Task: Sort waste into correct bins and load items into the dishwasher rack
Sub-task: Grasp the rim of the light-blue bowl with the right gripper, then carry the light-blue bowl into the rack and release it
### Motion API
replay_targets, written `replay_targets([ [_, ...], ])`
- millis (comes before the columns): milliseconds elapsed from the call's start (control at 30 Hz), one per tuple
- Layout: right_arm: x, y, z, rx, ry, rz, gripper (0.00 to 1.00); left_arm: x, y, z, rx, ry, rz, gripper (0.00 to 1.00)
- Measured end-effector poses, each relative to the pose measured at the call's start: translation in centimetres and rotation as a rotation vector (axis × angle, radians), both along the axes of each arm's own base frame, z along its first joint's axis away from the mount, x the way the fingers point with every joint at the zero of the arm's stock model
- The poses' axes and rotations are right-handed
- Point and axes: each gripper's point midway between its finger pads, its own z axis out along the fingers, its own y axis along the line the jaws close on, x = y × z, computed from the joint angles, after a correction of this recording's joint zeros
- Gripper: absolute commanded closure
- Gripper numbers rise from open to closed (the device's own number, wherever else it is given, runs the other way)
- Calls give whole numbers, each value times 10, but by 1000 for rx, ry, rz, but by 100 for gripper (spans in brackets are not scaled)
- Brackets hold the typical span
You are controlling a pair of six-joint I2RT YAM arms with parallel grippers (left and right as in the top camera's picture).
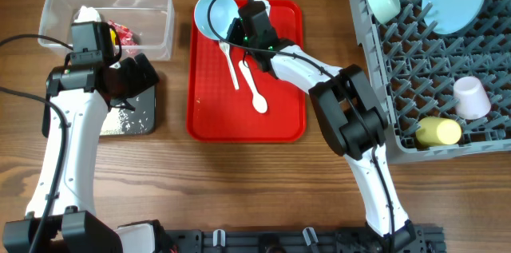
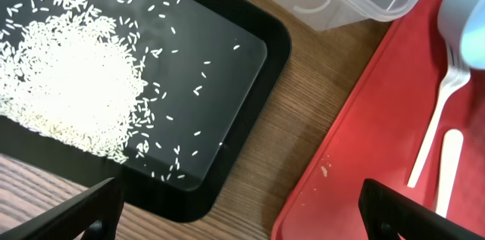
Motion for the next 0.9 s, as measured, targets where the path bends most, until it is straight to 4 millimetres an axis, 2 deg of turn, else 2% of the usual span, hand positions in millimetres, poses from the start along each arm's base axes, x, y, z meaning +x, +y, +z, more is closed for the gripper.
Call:
replay_targets([
  [333,-3,-12,8,-142,26,78,96,3,0,1,2,-14,0,0],
  [400,-6,-21,10,-189,39,93,96,4,0,2,2,-18,0,0],
  [533,-17,-56,30,-348,64,96,96,5,1,2,3,-22,0,0],
  [600,-21,-80,53,-447,54,76,96,6,1,2,3,-24,0,0],
  [733,-35,-143,129,-677,2,-29,96,6,1,2,4,-26,0,0],
  [833,-58,-198,184,-852,-9,-158,96,7,1,3,4,-30,0,0],
  [900,-76,-234,212,-983,0,-255,96,8,1,3,4,-34,0,0],
])
